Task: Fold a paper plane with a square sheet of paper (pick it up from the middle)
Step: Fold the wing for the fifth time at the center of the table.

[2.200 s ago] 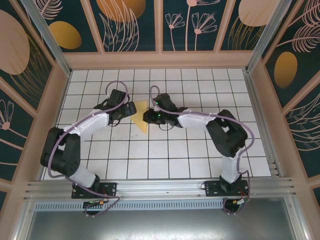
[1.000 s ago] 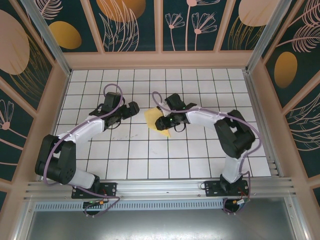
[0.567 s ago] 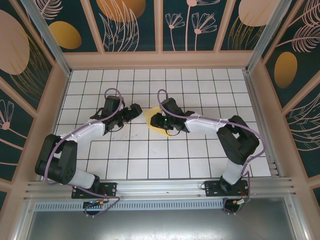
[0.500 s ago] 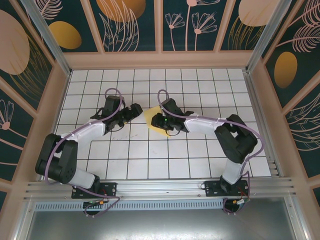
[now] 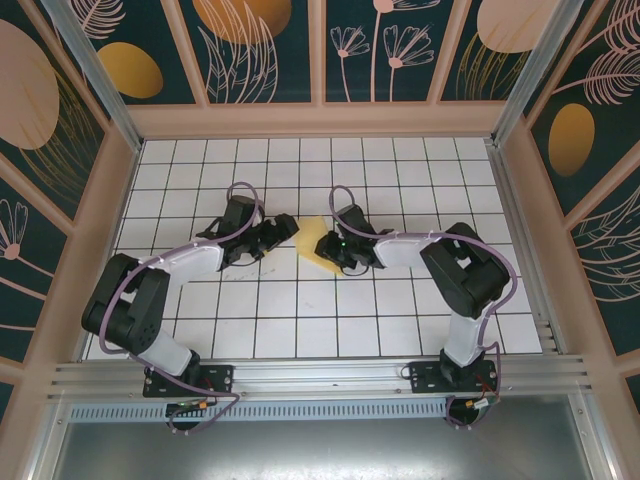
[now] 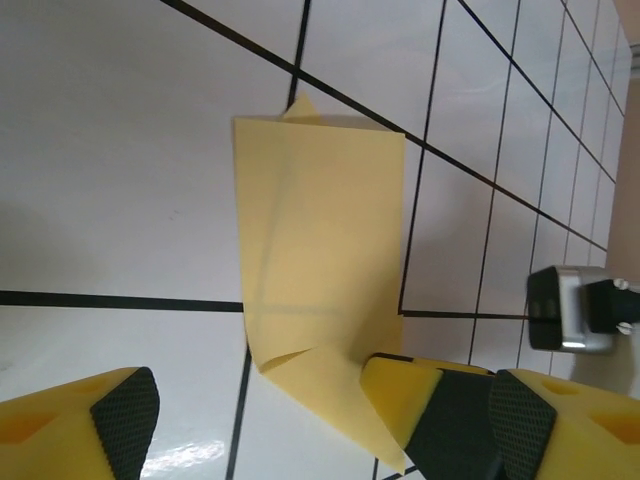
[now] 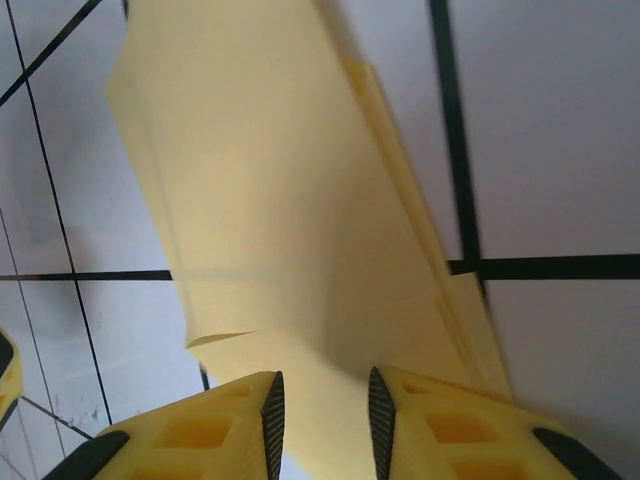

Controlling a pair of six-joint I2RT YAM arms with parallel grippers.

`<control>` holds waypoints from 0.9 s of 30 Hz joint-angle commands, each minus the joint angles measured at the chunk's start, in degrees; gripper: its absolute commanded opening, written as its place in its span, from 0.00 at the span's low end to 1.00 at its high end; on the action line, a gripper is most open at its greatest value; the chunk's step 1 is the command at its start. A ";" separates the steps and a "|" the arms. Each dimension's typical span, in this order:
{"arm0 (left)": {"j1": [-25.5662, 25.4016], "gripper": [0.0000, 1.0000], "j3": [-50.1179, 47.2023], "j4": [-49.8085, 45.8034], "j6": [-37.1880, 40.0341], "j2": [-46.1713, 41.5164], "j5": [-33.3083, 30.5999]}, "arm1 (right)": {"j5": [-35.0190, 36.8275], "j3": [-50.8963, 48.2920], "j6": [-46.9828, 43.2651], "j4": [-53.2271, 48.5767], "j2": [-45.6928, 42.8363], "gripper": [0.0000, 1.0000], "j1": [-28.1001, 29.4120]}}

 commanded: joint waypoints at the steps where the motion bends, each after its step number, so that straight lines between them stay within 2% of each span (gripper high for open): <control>1: -1.11 0.86 0.11 3.03 -2.83 1.79 2.31 | -5.19 -4.08 1.84 6.21 0.78 0.31 -1.94; 5: -2.02 0.79 0.39 4.30 -4.71 3.18 3.77 | -11.29 -8.35 1.80 13.33 0.93 0.31 -4.16; 11: -2.83 0.67 1.64 3.32 -5.97 5.84 4.24 | -15.58 -12.01 1.02 17.97 1.24 0.31 -6.40; 20: -3.61 0.56 4.39 1.02 -6.93 10.65 4.03 | -16.41 -12.85 1.06 18.86 2.00 0.31 -6.95; 27: -3.81 0.55 5.83 -1.56 -7.76 12.72 3.17 | -16.09 -12.32 0.91 17.80 2.39 0.30 -7.12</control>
